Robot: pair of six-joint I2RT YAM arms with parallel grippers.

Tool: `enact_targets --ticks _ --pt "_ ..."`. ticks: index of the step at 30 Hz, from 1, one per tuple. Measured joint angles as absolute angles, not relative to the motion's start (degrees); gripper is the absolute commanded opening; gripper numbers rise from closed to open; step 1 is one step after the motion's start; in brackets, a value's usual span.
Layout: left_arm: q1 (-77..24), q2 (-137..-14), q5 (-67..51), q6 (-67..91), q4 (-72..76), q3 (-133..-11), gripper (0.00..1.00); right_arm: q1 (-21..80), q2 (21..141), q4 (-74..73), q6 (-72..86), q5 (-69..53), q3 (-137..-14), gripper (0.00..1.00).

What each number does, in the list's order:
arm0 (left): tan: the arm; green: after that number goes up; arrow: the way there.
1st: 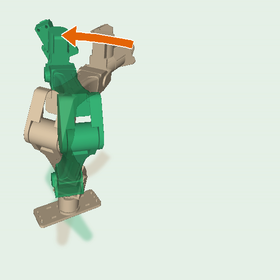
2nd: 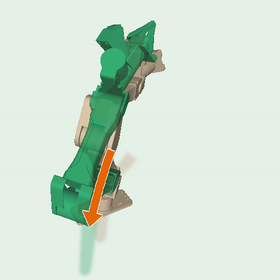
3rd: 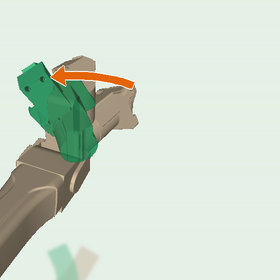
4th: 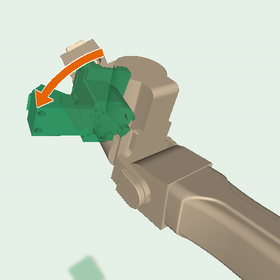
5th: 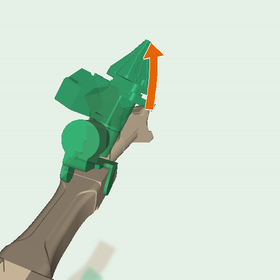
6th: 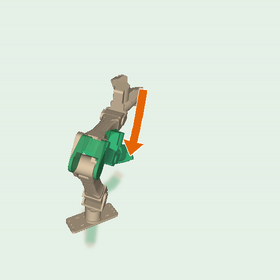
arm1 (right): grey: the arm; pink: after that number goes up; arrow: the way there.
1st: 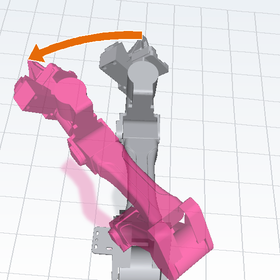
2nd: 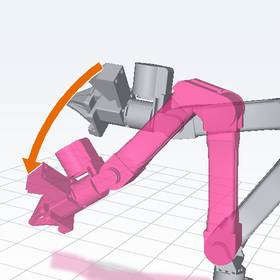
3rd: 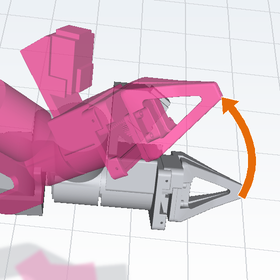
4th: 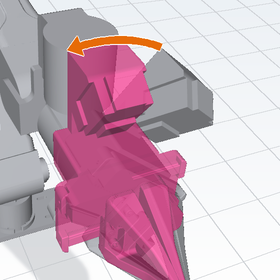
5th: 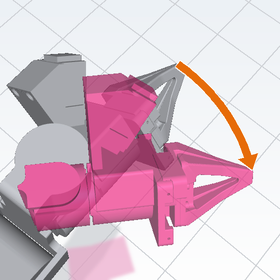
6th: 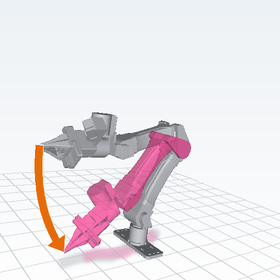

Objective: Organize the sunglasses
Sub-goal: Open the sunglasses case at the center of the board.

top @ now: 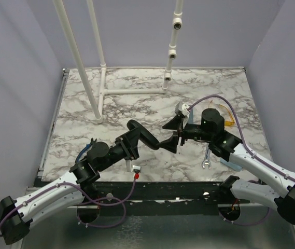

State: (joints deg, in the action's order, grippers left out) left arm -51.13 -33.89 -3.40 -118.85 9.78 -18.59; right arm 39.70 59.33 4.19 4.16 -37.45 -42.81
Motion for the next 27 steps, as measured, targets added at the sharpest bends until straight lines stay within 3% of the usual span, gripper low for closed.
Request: enact_targets --ticks 7,9,13,17,21,27 --pt "-51.4 -34.94 0.56 -117.51 7.4 -19.77 0.0 39.7 54.52 2.63 -1.8 -34.48 -41.78 1.0" --pt "-51.59 -37.45 2.98 -111.59 2.28 -24.27 0.0 39.7 51.35 1.74 -3.49 -33.19 -41.78 1.0" --pt "-51.57 -48.95 5.23 -85.32 -14.68 -44.6 0.0 39.68 43.81 1.3 -6.46 -32.25 -41.45 1.0" --pt "-49.87 -56.62 -5.45 -53.87 -21.96 -58.89 0.0 39.68 37.54 2.2 -7.57 -31.48 -39.29 1.0" --pt "-47.48 -53.39 -20.64 -28.01 -21.69 -56.29 0.0 39.68 35.62 5.45 -5.93 -31.35 -36.77 1.0" --pt "-43.2 -51.22 -36.69 -2.24 -8.36 -51.44 0.0 39.68 41.15 14.66 2.13 -35.14 -36.05 1.0"
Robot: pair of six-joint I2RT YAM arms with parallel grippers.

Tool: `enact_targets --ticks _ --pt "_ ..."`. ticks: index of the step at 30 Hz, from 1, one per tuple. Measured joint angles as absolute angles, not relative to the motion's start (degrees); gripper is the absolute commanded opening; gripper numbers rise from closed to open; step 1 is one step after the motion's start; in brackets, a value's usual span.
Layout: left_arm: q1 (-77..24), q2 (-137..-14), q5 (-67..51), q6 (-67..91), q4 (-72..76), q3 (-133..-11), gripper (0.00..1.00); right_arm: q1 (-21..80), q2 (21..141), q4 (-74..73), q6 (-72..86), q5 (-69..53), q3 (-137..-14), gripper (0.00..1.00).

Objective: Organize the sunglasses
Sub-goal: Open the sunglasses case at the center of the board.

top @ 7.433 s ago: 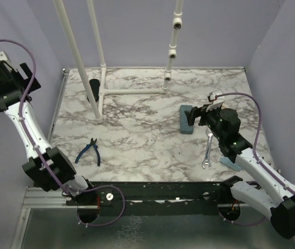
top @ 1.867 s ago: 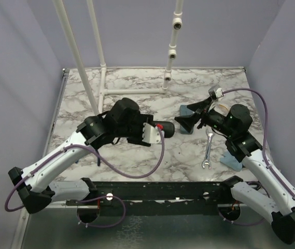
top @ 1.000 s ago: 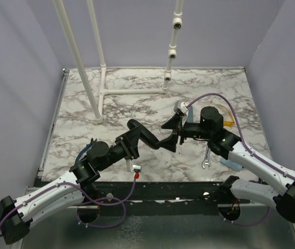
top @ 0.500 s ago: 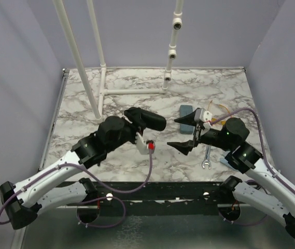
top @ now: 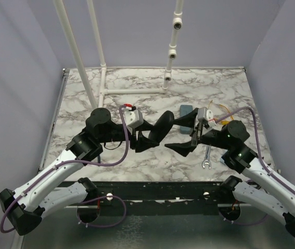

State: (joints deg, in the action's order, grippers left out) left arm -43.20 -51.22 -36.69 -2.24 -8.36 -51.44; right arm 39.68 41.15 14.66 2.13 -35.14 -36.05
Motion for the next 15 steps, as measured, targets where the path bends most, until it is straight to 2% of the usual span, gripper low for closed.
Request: enact_targets --ticks 5,15 --pt "-43.2 -50.48 -42.78 4.14 -2.59 -50.52 0.0 39.68 49.78 17.61 7.53 -41.01 -40.42 1.0" --pt "-43.09 -49.41 -45.65 6.15 0.97 -49.95 0.0 39.66 53.36 29.04 15.22 -48.14 -40.95 1.0"
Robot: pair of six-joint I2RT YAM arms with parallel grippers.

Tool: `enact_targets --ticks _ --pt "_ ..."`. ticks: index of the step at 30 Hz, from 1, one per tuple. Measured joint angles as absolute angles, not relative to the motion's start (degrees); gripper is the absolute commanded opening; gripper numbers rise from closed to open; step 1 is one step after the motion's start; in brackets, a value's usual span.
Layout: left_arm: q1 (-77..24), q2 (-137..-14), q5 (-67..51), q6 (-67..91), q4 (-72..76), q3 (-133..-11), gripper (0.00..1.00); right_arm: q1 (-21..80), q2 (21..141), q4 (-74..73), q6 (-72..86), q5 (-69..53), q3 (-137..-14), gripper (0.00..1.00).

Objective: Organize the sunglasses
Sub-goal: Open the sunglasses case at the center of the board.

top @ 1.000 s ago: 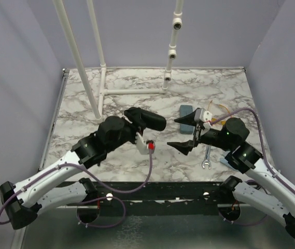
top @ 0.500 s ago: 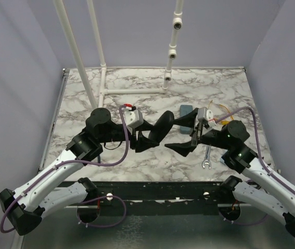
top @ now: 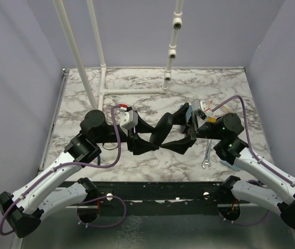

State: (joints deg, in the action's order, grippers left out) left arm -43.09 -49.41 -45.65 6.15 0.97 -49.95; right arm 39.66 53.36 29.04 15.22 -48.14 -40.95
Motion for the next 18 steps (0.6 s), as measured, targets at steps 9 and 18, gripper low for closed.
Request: enact_targets --ticks 9,18 --pt "-43.09 -49.45 -45.34 4.47 0.1 -49.93 0.0 39.66 54.74 30.15 17.43 -49.56 -43.07 0.89" --pt "-43.09 -49.91 -43.2 2.13 -2.48 -49.93 0.0 39.66 56.12 29.47 18.0 -49.36 -44.64 0.67"
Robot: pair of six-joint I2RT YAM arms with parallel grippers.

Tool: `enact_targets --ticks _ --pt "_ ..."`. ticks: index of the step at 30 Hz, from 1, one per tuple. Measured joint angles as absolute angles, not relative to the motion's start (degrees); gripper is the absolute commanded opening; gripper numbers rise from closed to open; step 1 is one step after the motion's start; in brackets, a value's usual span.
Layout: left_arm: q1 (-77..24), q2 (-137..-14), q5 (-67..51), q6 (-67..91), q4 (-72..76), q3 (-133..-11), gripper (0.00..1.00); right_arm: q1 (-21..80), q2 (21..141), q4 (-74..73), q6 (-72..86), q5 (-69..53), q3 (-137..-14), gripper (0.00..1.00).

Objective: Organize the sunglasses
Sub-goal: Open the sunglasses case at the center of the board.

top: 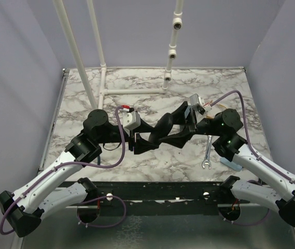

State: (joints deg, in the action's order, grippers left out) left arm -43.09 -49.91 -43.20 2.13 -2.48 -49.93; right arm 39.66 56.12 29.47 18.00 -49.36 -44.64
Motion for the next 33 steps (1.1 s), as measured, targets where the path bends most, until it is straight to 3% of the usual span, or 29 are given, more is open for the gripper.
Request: enact_targets --ticks 2,6,8,17,22,27,33 --pt "-43.09 -49.98 -42.76 1.85 -2.96 -49.93 0.0 39.66 56.6 28.84 17.93 -49.21 -44.99 0.65" --pt "-43.09 -49.98 -42.33 1.39 -3.51 -49.93 0.0 39.66 56.73 27.64 17.65 -49.19 -45.01 0.84" --pt "-43.09 -49.95 -42.17 1.23 -3.55 -49.93 0.0 39.66 56.69 26.59 16.91 -49.21 -45.01 0.89" --pt "-43.09 -49.95 -41.98 0.95 -3.57 -49.95 0.0 39.66 52.53 19.57 11.77 -47.4 -45.01 0.86" --pt "-43.09 -49.95 -41.95 0.93 -3.57 -49.95 0.0 39.66 53.39 19.16 11.51 -46.92 -45.19 0.75" --pt "-43.09 -49.95 -41.71 0.69 -3.62 -49.95 0.0 39.66 54.54 19.14 11.94 -46.85 -45.54 0.7" --pt "-43.09 -49.87 -41.32 -0.32 -3.9 -49.95 0.0 39.68 54.76 19.16 12.21 -46.98 -45.58 0.34"
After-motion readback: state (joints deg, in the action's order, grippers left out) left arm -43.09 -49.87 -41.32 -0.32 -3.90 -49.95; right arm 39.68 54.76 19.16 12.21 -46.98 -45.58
